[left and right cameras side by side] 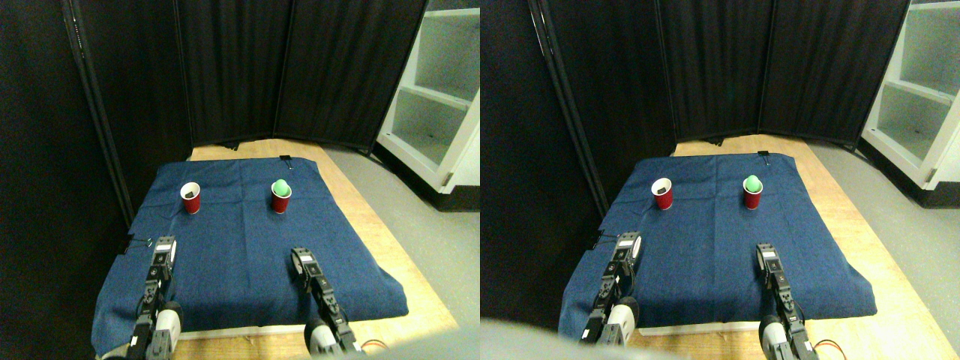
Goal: Pour (bimanual)
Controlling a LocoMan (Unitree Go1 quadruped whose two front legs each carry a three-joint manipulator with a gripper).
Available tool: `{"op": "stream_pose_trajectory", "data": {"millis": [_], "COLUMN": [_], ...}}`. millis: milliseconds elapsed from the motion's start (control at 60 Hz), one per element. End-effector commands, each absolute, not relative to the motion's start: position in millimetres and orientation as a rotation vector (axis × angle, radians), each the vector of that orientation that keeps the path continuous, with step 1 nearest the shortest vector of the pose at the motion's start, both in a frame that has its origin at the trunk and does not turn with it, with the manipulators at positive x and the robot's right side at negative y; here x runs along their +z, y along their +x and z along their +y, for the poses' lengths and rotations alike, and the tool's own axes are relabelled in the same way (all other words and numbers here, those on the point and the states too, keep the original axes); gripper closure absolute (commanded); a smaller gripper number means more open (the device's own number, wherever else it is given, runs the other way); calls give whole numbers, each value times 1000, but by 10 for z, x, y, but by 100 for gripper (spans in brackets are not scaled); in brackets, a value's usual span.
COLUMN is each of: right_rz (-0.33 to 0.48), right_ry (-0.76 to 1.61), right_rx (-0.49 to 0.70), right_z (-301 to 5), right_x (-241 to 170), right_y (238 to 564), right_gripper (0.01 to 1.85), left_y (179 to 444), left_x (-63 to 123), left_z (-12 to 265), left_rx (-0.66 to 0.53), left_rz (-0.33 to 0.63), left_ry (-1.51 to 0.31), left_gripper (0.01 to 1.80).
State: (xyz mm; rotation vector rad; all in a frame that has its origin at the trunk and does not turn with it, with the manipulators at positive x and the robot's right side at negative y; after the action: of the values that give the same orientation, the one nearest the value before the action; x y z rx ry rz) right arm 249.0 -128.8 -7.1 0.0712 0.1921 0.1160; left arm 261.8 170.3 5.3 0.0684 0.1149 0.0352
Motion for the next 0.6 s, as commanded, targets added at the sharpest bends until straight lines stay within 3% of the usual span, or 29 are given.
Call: {"op": "stream_pose_trajectory", "data": {"millis": [17,300,333,350,367,383,400,467,600], "right_rz": [163,169,168,168,159,159,162,159,132], "right_ry": [63,65,65,65,65,65,62,60,74], "right_rx": [122,119,120,120,133,133,129,130,153], "right_z": [-1280,-1270,-1270,-1270,-1273,-1273,-1273,-1272,-1272], "right_x": [-32,-24,-24,-24,-26,-26,-24,-24,-25], "right_y": [2500,2523,2524,2524,2538,2538,2540,2543,2559], "right_gripper": [132,132,132,132,131,131,132,132,134], "left_y": [2627,2652,2653,2653,2654,2654,2655,2657,2682], "left_x": [104,106,107,107,106,106,107,107,103], "left_z": [1699,1707,1712,1712,1715,1715,1717,1718,1727], "left_rx": [31,16,23,23,33,33,34,34,4], "left_rz": [83,102,128,128,151,151,164,171,144], "left_ry": [64,77,107,107,101,101,107,111,102], "left_gripper": [148,148,126,126,97,97,86,79,90]}}
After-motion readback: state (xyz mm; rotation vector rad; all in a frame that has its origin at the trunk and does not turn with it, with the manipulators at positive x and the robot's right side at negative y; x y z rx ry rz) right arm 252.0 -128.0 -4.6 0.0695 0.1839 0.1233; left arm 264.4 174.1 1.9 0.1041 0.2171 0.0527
